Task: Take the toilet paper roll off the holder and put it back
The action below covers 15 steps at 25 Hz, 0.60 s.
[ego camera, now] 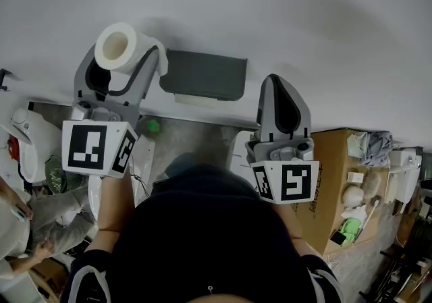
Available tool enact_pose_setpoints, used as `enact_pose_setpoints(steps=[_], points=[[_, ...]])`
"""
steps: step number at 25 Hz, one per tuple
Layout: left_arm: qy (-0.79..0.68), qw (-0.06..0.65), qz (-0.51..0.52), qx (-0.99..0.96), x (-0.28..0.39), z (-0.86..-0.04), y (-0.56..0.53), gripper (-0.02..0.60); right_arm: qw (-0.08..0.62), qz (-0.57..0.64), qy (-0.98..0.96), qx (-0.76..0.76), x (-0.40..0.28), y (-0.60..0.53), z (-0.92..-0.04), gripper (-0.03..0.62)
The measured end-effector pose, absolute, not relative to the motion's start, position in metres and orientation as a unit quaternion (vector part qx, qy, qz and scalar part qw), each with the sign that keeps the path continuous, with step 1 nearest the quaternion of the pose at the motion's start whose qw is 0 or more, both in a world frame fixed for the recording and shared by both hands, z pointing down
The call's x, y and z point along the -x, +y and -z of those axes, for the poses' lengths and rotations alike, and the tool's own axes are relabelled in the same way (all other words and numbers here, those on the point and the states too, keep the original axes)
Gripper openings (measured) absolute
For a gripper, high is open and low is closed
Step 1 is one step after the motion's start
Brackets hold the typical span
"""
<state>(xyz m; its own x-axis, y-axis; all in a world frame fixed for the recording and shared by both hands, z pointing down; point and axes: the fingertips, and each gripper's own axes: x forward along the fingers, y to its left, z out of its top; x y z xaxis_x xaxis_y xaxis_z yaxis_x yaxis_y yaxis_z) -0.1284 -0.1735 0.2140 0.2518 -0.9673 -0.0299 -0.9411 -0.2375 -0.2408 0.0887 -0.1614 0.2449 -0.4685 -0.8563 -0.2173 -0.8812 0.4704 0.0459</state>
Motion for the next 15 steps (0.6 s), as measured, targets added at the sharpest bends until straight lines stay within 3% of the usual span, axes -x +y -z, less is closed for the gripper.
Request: enact_pose_setpoints(steps=[15], points=[[0.589, 0.11, 0.062, 0.798, 0.106, -0.21, -0.18, 0.311, 0.086, -0.074, 0.846, 0.521, -0.103, -0.16, -0.245, 0.015]])
